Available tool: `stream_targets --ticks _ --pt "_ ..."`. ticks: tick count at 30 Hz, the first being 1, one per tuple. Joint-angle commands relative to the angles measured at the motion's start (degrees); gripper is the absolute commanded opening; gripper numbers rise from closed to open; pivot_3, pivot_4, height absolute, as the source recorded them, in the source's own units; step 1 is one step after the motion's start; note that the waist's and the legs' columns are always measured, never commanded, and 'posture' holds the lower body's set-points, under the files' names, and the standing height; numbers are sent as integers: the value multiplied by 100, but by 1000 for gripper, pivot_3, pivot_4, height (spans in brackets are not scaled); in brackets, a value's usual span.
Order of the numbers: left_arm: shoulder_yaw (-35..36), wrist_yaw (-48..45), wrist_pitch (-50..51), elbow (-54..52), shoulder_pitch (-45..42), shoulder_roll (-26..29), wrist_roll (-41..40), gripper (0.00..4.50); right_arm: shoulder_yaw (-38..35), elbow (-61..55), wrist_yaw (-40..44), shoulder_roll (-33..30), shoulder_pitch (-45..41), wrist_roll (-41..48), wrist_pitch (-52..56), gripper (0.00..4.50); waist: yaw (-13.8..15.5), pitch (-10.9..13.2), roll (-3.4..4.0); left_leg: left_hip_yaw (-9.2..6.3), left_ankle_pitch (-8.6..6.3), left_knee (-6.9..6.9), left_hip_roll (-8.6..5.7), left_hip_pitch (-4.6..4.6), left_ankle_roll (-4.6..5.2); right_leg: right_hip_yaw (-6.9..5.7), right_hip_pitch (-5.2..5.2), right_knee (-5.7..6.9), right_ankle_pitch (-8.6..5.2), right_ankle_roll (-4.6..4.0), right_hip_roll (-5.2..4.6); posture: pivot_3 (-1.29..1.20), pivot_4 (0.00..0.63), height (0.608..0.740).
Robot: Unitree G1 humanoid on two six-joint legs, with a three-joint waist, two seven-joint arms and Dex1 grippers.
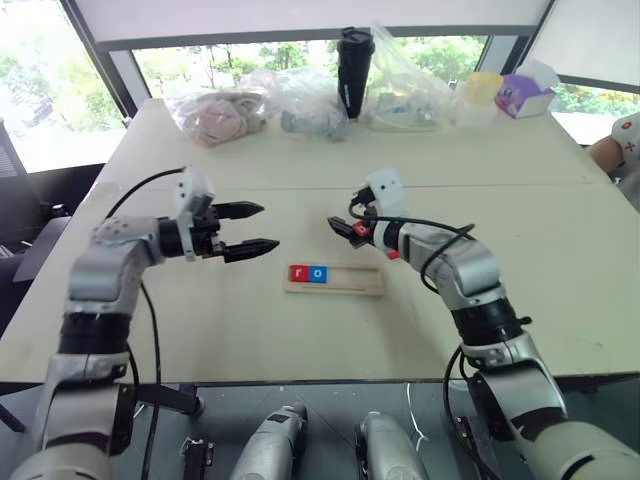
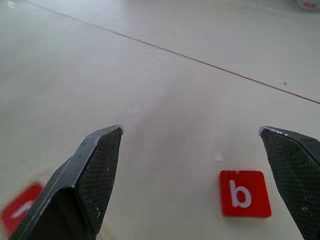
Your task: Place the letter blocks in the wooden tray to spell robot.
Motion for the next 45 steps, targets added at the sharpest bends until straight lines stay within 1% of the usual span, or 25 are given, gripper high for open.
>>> stream_targets --ticks 1,3,5,8,12,15,17,19,20,25,27,31,34,36,38,40,42,45 --pt "542 621 542 -1049 264 160 -491 4463 -73 389 169 17 -238 -230 -377 4500 34 0 0 0 2 0 0 1 -4 2 -1 0 2 -2 2 0 150 740" --pt "818 934 814 -1581 688 248 -671 4463 -4 881 376 32 -365 -364 -601 4500 30 0 1 1 4 -1 1 12 -8 6 4 2 6 -5 4 0 150 740" --pt "914 1144 943 -1834 900 294 -796 4463 4 1256 473 99 -476 -461 -764 4500 29 0 2 7 3 -11 4 41 -10 12 21 4 6 -5 4 0 150 740" --pt "1060 1452 1057 -2077 984 305 -1022 4463 -88 1774 417 290 -662 -559 -826 4500 39 0 2 6 0 -12 28 41 -30 13 16 4 15 -24 29 0 150 740" --pt "1193 1723 1204 -2288 999 411 -1291 4463 -109 2286 420 328 -788 -795 -967 4500 46 0 2 6 7 -21 38 41 -44 13 10 5 21 -33 37 0 150 740" --pt "1174 1819 1227 -2393 1108 485 -1392 4500 -133 2546 447 343 -803 -906 -1073 3593 42 -1 3 8 8 -27 37 42 -45 16 8 4 21 -33 38 0 150 740" --pt "1128 1862 1184 -2384 1160 506 -1407 4500 -176 2628 467 360 -819 -939 -1129 2650 37 -1 3 9 9 -33 37 43 -48 19 7 3 21 -33 38 0 150 740" --pt "1063 1883 1123 -2358 1201 498 -1395 4500 -205 2655 476 366 -828 -971 -1149 1504 38 -1 2 9 15 -45 37 44 -56 21 1 3 21 -34 38 0 150 740" --pt "1027 1891 1094 -2344 1214 491 -1382 4500 -221 2664 485 368 -832 -988 -1155 1204 38 -1 2 9 19 -54 38 45 -62 21 -2 3 22 -36 38 0 150 740" --pt "846 1900 982 -2262 1149 415 -1373 4500 -321 2386 574 320 -727 -990 -1214 1227 40 -1 2 9 26 -69 42 45 -72 22 -10 3 23 -40 39 0 150 740" --pt "631 1865 941 -2248 1057 350 -1374 4500 -612 1502 660 149 -607 -722 -958 1227 75 0 3 9 26 -70 42 44 -72 22 -10 2 23 -41 39 0 150 740" --pt "131 1855 881 -2447 1025 263 -1250 4500 -1429 -686 436 -303 -47 -200 614 1227 105 0 4 9 26 -72 38 28 -71 24 -23 -5 23 -40 35 0 150 740" --pt "-196 1918 751 -2570 1064 189 -1097 4500 -2026 -1943 66 -349 403 92 1912 1227 105 -3 0 9 24 -82 40 30 -69 25 -20 -16 23 -41 34 0 150 740" --pt "-446 1961 670 -2654 1055 73 -1006 4500 -2552 -2761 -371 -153 724 69 2904 1227 80 -5 3 9 24 -86 42 30 -69 26 -22 -16 22 -41 33 0 150 740" --pt "-589 2057 629 -2670 985 -84 -967 4500 -2842 -3423 -734 34 1017 -95 3646 1227 77 -4 5 13 24 -89 48 30 -69 28 -20 -14 19 -47 34 0 150 740" --pt "-632 2101 619 -2662 954 -142 -969 4500 -2920 -3729 -903 144 1119 -165 3995 1227 61 -3 8 14 24 -90 50 29 -69 29 -22 -9 14 -57 35 0 150 740" --pt "-768 2078 575 -2632 921 -171 -925 4500 -2890 -4163 -1191 445 1526 -332 4341 1227 63 -3 10 21 24 -90 51 26 -68 39 -20 -6 11 -63 37 0 150 740" --pt "-829 2004 536 -2487 881 -209 -937 4500 -2765 -4455 -1565 968 2004 -561 4393 1227 79 -5 9 21 24 -90 55 32 -69 38 -34 -9 7 -71 39 0 150 740"
